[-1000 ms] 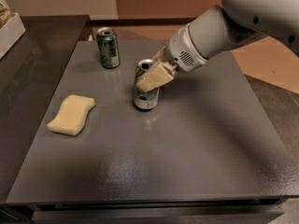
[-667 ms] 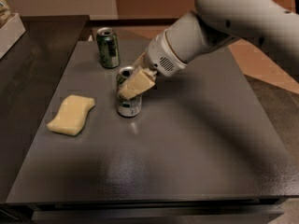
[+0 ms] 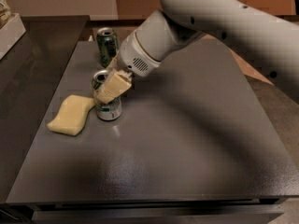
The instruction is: Move 7up can near sponge
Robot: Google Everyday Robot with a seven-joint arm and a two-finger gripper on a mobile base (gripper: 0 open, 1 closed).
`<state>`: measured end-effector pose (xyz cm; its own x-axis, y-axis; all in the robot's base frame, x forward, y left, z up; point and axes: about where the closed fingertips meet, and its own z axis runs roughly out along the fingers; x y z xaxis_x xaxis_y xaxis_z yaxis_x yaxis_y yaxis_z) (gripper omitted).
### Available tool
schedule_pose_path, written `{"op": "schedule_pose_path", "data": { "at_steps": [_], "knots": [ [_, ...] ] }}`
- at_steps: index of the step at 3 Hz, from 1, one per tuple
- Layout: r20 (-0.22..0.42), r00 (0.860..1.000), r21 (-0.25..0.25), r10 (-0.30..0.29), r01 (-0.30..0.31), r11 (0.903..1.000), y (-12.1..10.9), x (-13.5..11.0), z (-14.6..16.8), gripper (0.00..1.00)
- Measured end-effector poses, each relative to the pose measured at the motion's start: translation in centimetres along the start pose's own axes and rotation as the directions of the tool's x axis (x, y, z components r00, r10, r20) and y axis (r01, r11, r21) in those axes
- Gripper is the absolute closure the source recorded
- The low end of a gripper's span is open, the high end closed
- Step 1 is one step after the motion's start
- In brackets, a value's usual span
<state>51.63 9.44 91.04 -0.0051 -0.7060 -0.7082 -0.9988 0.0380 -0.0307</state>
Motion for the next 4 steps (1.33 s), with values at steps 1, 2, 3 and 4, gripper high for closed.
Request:
{"op": "schedule_pose_path", "data": {
  "at_steps": [1,2,3,4],
  "knots": [
    [-0.023,0.998,-0.009,-0.051,0.051,0.9987,0.37,-0.82,1.07,0.82],
    [-0.046,0.996,-0.008,-0.082,0.082,0.9966,0.5,-0.99,1.67,0.59],
    [-0.047,0.995,-0.01,-0.085,0.084,0.9964,0.61,-1.11,1.75,0.36],
    [-0.047,0.995,-0.012,-0.088,0.088,0.9961,0.74,-1.23,1.84,0.12]
  ]
}}
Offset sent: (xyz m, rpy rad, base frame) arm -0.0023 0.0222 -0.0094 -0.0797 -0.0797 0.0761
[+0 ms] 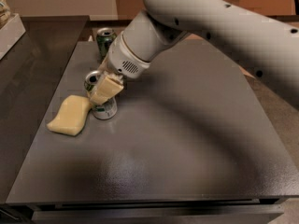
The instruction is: Move 7up can near sponge
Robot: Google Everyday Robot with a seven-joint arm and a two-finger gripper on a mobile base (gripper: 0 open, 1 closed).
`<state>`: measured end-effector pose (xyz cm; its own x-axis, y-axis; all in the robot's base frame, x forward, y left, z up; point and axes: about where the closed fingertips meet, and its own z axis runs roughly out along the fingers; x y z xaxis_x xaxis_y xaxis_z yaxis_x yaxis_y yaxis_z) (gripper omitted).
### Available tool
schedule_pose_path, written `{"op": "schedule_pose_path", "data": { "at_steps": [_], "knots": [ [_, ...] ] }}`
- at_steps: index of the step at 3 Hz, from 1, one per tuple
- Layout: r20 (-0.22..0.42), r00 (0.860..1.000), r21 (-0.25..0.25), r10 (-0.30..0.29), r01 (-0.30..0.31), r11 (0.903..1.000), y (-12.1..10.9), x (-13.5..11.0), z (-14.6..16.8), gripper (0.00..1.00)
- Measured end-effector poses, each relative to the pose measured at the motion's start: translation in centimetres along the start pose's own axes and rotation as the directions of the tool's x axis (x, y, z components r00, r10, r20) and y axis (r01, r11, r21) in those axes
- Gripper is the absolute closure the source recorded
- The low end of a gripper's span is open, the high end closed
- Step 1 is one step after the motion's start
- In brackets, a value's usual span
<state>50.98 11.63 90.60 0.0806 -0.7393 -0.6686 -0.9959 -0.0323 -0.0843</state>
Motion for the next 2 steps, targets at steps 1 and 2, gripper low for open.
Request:
{"op": "schedule_pose_path", "data": {
  "at_steps": [1,2],
  "knots": [
    [-0.001,1.0,-0.002,-0.003,0.003,1.0,0.11,-0.13,0.07,0.0],
    [-0.001,1.0,-0.002,-0.003,0.003,1.0,0.11,-0.13,0.07,0.0]
  ]
}}
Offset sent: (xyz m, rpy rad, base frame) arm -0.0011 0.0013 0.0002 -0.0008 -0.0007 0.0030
